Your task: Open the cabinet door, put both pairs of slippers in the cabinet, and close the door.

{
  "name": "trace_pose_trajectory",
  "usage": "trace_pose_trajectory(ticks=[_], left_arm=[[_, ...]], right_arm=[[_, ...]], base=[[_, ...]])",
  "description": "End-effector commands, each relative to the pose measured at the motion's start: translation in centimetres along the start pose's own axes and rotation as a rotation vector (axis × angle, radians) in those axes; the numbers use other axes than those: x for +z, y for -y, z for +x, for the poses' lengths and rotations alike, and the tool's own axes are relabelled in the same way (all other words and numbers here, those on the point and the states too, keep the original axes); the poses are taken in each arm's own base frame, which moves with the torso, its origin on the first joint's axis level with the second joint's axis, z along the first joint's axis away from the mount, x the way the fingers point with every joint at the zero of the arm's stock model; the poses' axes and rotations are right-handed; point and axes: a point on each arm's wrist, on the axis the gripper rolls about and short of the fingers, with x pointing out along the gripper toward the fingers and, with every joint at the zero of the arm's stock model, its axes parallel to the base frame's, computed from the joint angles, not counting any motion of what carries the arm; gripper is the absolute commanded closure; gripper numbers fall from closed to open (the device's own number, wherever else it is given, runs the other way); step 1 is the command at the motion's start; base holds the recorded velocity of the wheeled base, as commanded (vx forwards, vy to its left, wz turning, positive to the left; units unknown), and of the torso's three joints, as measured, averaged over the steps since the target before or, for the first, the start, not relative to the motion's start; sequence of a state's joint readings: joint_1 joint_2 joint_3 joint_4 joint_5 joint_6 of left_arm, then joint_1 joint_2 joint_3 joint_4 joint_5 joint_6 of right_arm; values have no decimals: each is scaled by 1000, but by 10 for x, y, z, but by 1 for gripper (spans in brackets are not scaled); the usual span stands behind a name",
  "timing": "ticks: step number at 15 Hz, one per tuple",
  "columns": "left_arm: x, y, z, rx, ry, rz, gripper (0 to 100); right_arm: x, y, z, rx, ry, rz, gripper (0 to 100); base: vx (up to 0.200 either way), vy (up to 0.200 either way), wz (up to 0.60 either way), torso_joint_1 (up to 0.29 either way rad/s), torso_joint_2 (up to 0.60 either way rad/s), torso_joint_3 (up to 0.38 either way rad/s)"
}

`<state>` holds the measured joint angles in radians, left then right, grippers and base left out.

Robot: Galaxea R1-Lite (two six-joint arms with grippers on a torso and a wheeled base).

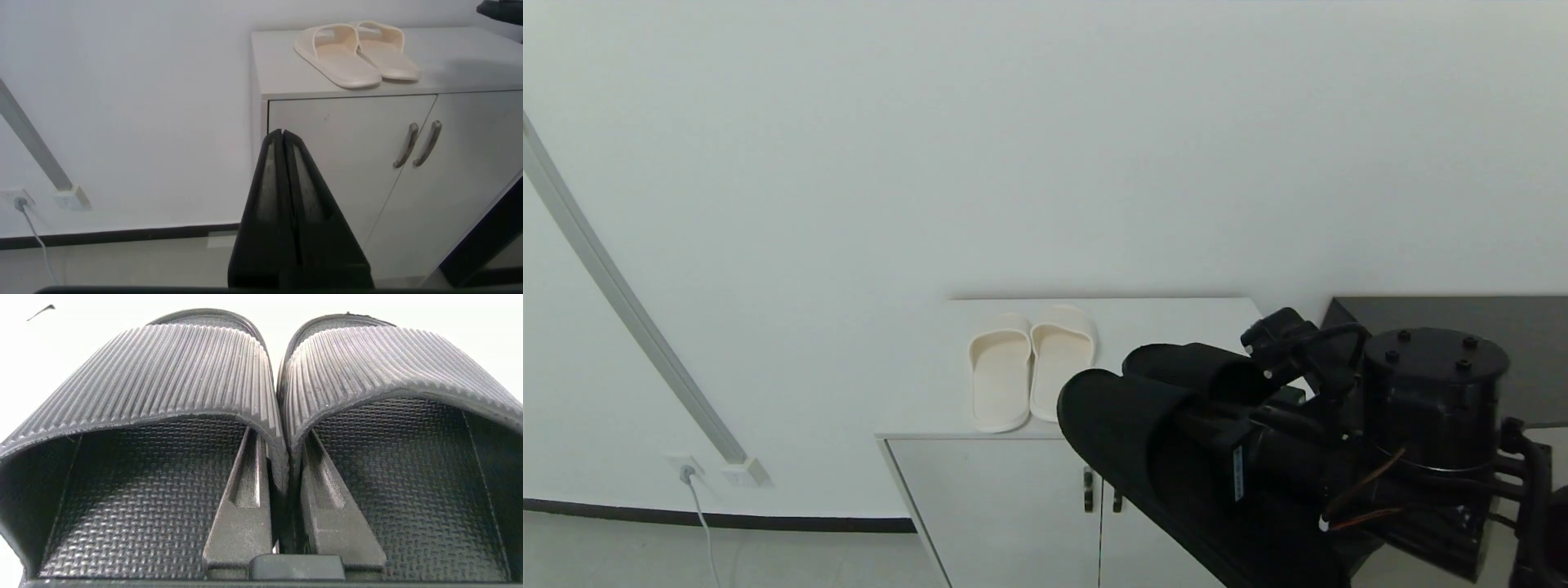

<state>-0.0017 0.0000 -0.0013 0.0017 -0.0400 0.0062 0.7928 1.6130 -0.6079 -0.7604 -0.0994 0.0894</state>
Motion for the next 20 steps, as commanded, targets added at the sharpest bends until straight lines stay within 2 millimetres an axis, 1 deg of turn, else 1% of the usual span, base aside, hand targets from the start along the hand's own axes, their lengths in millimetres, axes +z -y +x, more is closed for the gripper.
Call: trace_pose_trajectory(ticks=[1, 9, 15, 20], left_arm=[[0, 0, 0, 0, -1, 0, 100], [0, 0, 0, 0, -1, -2, 100], [0, 0, 0, 0, -1, -3, 100], [0, 0, 0, 0, -1, -3, 100]], right_arm=[[-2, 0, -10, 11, 3, -6, 100], [-5, -2, -13, 30, -6, -9, 100], [-9, -2, -13, 41, -22, -9, 100], [-15, -2, -12, 37, -42, -12, 100]], base=[[0, 0, 0, 0, 0, 0], [0, 0, 0, 0, 0, 0], [-200, 0, 0, 1, 4, 5], [0, 0, 0, 0, 0, 0]])
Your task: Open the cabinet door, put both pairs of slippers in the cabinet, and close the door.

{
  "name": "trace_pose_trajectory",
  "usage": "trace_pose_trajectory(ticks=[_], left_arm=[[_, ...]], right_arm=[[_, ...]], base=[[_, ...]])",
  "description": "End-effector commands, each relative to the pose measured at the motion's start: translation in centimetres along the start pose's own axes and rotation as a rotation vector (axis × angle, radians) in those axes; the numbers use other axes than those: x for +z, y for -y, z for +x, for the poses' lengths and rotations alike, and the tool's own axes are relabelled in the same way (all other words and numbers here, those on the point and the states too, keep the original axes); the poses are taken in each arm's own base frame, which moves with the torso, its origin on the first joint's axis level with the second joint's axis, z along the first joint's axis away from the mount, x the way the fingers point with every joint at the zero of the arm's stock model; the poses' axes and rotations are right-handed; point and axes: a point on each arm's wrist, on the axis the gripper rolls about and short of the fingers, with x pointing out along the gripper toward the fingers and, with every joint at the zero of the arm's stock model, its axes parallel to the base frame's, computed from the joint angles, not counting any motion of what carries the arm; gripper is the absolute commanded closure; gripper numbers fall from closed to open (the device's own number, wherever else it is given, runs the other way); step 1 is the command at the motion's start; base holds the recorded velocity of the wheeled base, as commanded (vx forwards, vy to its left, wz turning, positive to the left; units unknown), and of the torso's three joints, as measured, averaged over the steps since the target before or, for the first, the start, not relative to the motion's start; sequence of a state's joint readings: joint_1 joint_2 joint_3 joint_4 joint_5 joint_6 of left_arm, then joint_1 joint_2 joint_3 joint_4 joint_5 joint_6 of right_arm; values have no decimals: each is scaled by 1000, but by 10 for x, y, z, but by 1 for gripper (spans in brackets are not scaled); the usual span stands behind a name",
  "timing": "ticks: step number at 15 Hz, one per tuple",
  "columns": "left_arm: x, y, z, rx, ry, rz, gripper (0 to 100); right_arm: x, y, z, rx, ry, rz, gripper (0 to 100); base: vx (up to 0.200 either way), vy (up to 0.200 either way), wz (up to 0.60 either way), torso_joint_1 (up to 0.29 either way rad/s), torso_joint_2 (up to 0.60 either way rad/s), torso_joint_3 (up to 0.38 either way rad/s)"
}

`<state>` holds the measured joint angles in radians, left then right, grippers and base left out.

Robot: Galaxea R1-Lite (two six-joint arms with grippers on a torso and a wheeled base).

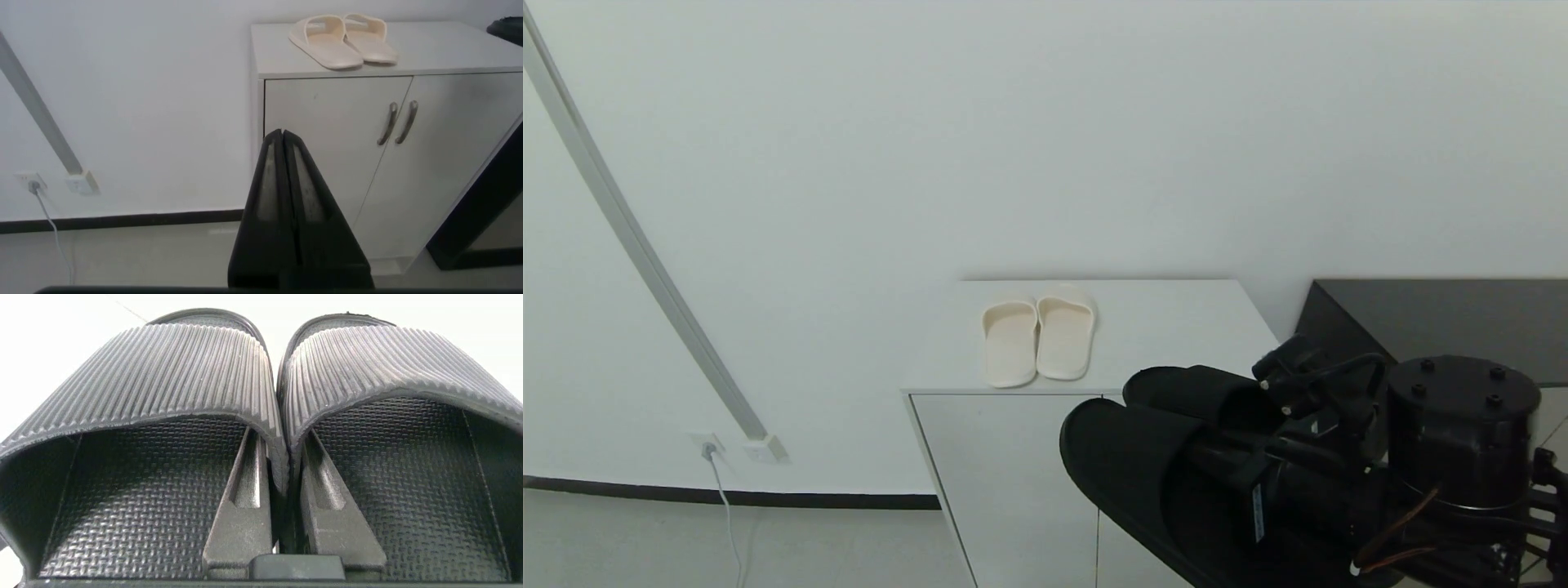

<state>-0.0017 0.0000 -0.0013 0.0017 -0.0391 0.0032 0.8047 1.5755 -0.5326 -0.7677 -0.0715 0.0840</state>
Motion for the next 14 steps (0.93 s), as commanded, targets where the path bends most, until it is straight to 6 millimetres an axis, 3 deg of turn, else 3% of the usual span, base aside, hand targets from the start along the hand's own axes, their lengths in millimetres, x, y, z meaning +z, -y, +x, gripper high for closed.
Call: trace_pose_trajectory(ticks=[1, 14], left_arm=[[0, 0, 0, 1, -1, 0, 100], [0, 0, 0, 1, -1, -2, 100]], right_arm=[[-3, 0, 2, 0, -13, -1, 100], [-10, 0, 1, 0, -38, -3, 100]], base=[[0, 0, 0, 0, 0, 0], [0, 0, 0, -3, 7, 4]])
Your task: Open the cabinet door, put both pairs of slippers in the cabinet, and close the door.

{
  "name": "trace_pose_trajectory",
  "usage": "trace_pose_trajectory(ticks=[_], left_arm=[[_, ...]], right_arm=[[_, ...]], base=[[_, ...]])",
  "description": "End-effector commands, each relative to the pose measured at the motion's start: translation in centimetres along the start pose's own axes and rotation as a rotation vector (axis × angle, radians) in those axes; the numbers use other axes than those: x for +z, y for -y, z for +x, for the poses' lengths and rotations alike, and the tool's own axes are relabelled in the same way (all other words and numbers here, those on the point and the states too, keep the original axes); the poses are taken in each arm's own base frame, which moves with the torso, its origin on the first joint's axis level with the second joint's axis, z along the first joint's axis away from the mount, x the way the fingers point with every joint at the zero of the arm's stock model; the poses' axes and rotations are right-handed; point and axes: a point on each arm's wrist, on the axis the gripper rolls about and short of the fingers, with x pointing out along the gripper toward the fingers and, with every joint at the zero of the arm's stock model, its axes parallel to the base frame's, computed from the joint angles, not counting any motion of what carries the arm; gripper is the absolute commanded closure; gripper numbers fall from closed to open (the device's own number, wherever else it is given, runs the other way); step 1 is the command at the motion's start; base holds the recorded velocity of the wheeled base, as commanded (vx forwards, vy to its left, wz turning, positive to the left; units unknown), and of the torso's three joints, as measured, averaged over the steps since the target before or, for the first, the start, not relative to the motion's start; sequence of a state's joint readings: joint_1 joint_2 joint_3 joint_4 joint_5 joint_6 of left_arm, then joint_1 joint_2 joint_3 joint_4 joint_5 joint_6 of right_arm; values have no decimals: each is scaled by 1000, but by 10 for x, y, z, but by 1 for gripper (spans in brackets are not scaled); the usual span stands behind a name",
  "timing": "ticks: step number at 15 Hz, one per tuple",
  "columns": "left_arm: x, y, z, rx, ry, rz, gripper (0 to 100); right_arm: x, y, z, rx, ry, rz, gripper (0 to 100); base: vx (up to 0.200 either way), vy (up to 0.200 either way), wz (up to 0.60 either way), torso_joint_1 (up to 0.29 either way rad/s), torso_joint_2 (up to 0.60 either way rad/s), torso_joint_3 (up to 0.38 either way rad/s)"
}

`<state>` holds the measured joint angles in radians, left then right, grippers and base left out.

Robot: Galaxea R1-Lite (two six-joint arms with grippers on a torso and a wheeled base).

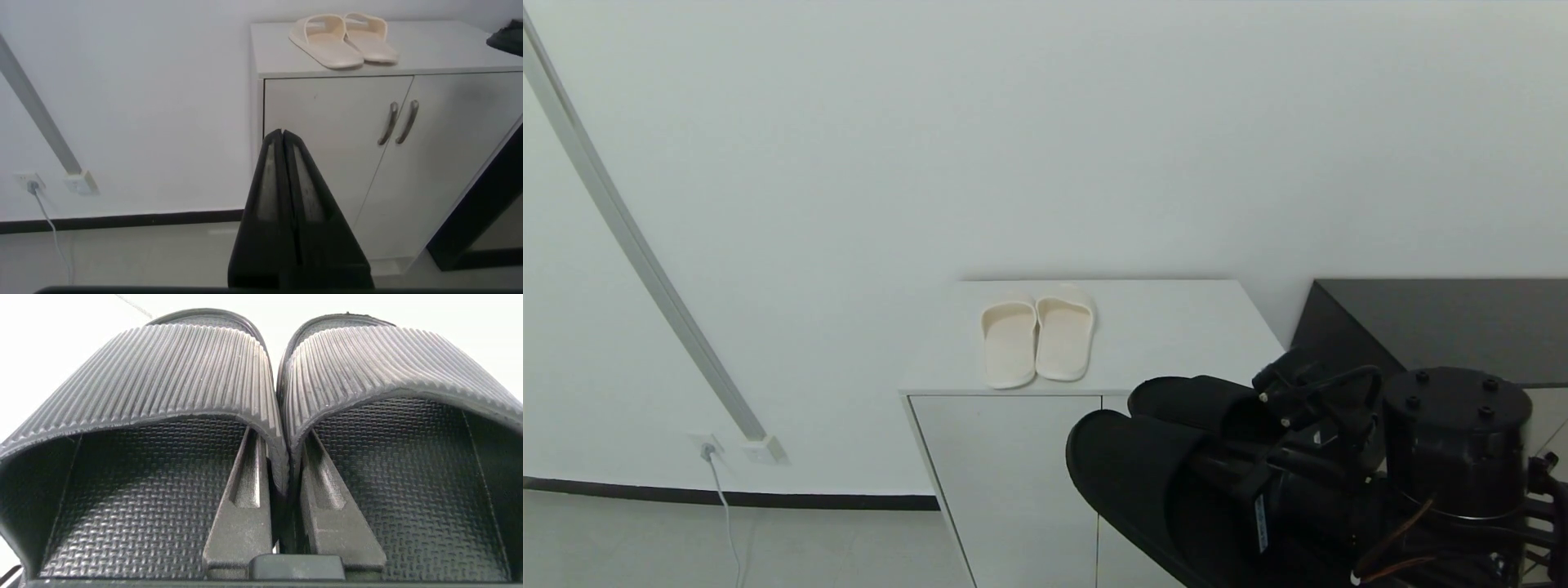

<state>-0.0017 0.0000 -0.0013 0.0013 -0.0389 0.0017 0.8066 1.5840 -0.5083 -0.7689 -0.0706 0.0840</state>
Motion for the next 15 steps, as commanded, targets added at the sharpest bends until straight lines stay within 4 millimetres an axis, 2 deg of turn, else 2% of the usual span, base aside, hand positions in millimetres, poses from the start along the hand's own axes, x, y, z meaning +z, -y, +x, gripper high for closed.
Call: trace_pose_trajectory(ticks=[1, 9, 15], left_arm=[[0, 0, 0, 1, -2, 0, 100], [0, 0, 0, -1, -2, 3, 100], [0, 0, 0, -1, -2, 3, 100]], right_arm=[[-2, 0, 1, 0, -9, 0, 100], [-5, -1, 3, 3, -23, -2, 100], [-4, -1, 2, 2, -15, -2, 100]], base=[[0, 0, 0, -119, 286, 149], [0, 0, 0, -165, 373, 206], [0, 0, 0, -221, 530, 302]])
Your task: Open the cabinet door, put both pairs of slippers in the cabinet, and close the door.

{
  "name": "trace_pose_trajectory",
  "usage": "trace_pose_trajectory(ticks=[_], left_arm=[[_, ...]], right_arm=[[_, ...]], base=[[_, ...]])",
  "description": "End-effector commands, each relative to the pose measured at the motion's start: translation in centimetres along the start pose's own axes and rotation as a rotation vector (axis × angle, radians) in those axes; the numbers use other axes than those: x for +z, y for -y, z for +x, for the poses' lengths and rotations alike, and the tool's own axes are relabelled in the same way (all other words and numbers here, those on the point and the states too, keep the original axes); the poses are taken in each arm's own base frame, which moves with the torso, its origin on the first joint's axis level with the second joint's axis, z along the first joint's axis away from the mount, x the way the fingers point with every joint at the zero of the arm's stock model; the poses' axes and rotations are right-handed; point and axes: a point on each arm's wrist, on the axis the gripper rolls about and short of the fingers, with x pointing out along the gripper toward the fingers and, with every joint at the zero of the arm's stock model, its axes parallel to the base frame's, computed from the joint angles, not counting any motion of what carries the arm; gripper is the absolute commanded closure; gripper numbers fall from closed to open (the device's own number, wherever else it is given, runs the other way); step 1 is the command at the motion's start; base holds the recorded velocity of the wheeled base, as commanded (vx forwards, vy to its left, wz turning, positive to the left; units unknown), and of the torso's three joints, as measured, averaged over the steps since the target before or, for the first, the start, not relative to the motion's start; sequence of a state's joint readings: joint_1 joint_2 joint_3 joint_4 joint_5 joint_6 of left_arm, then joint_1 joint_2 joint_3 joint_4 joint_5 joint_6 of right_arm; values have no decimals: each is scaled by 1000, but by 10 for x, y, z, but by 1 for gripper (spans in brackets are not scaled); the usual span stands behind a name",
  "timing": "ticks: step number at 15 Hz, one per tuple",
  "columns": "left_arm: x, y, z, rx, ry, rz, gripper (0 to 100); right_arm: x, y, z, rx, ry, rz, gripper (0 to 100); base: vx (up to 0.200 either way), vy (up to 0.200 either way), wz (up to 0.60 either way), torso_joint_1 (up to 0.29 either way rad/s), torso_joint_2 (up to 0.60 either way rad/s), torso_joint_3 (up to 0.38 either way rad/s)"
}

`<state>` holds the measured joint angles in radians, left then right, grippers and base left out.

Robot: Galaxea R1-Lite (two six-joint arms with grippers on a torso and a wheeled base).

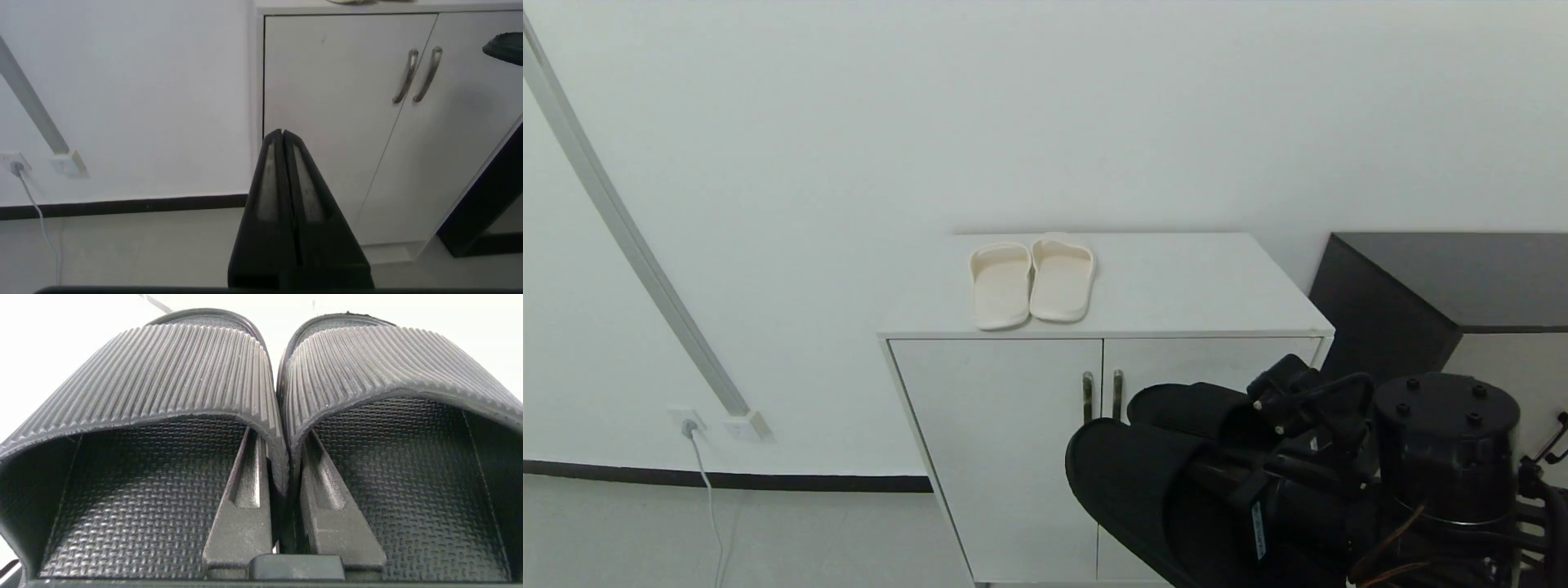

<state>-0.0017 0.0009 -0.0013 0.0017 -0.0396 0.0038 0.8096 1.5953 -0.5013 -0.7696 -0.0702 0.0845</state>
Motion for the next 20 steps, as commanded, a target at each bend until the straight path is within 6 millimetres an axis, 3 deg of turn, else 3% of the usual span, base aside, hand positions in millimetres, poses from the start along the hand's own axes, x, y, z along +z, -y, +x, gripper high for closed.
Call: trace_pose_trajectory(ticks=[1, 2, 20], left_arm=[[0, 0, 0, 0, 0, 1, 100], [0, 0, 0, 0, 0, 1, 0], [0, 0, 0, 0, 0, 2, 0]], right_arm=[[0, 0, 0, 0, -1, 0, 100], [-1, 0, 1, 0, -4, 0, 100], [-3, 0, 1, -3, -14, -1, 100]], base=[[0, 0, 0, -222, 549, 330], [0, 0, 0, -217, 540, 320], [0, 0, 0, -153, 486, 331]])
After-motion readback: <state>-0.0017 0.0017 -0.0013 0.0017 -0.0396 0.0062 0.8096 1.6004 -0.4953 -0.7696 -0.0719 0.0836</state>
